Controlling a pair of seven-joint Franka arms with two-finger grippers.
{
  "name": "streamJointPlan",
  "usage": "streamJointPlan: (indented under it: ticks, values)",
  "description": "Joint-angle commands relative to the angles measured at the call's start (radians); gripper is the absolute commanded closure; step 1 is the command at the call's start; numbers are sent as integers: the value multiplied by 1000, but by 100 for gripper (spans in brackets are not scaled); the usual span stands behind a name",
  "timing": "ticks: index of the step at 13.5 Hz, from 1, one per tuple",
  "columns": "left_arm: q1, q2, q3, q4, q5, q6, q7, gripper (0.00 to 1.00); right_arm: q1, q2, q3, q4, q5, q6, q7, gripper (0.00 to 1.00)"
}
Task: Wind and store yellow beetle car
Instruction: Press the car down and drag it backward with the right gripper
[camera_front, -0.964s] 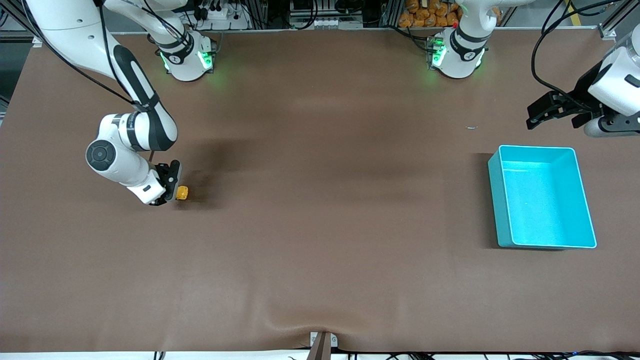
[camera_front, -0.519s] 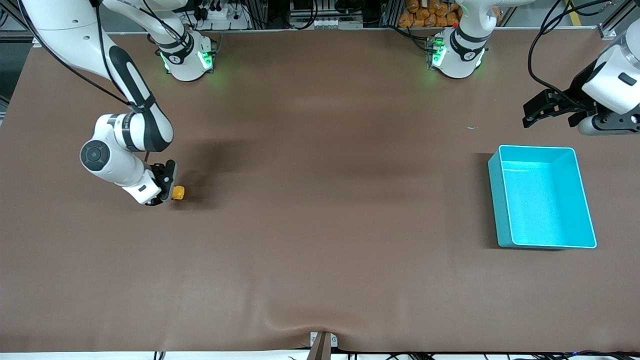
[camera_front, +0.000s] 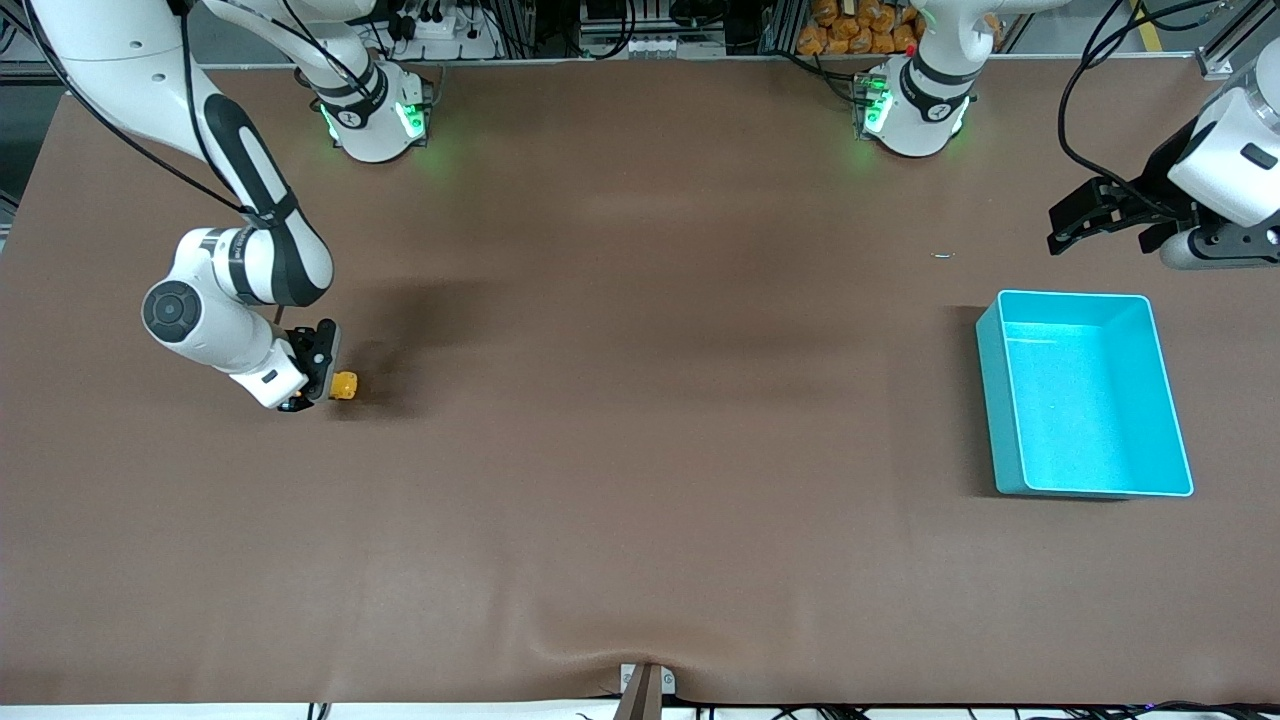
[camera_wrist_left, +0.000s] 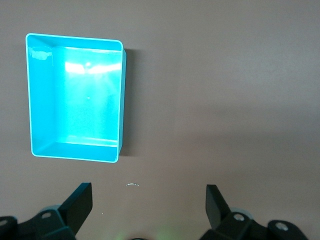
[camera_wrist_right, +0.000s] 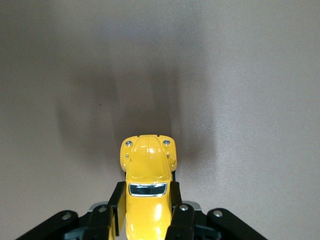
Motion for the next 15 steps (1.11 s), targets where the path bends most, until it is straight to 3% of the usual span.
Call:
streamJointPlan:
  ticks: [1, 15]
  values:
    - [6, -13, -1, 4, -10, -17, -11, 0, -39, 92, 3, 45, 4, 42, -49, 77]
    - [5, -7, -1, 2, -7, -10, -11, 0, -137, 109, 5, 54, 4, 42, -112, 74]
